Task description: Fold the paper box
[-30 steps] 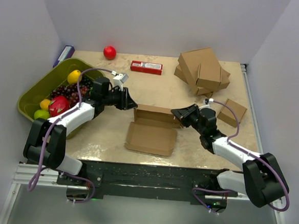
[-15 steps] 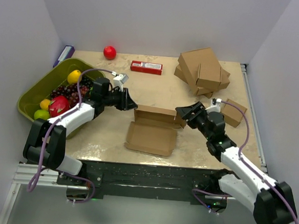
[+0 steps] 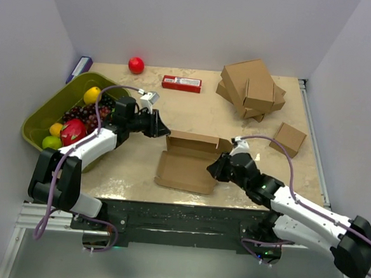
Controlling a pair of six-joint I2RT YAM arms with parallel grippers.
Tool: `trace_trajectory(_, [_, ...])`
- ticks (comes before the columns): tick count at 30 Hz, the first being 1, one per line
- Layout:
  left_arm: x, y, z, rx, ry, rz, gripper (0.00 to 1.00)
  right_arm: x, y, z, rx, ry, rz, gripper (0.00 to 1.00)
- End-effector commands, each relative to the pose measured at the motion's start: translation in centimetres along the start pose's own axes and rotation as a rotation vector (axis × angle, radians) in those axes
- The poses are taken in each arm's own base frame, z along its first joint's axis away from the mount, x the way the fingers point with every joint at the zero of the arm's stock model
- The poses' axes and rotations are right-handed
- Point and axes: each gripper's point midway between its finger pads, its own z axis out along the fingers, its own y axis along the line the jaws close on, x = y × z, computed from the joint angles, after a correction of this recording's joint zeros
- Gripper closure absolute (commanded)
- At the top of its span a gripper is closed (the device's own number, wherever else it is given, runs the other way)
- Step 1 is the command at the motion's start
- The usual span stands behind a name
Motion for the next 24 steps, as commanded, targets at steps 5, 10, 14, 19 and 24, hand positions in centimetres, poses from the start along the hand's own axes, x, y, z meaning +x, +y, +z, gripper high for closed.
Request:
trace_trajectory(5, [1.2, 0.0, -0.4, -0.015, 0.027, 0.01, 0.72, 3.0, -3.7, 2.3, 0.256, 0.092, -0.132, 0.81])
trace_trajectory(10, [1.2, 0.1, -0.4, -0.017, 0.028, 0.012, 0.72, 3.8, -4.9, 2.9, 0.337, 0.107, -0.151, 0.82])
trace_trajectory(14, [1.1, 0.0, -0.4, -0.015, 0.027, 0.013, 0.72, 3.7, -5.5, 2.8, 0.362, 0.097, -0.157, 0.82])
trace_trajectory(19, [1.2, 0.0, -0.4, -0.012, 0.028, 0.011, 0.72, 5.0, -6.5, 3.3, 0.383, 0.128, -0.158, 0.82])
trace_trajectory(24, [1.1, -0.1, -0.4, -0.01, 0.028, 0.012, 0.72, 6.0, -7.5, 3.4, 0.418, 0.162, -0.165, 0.82])
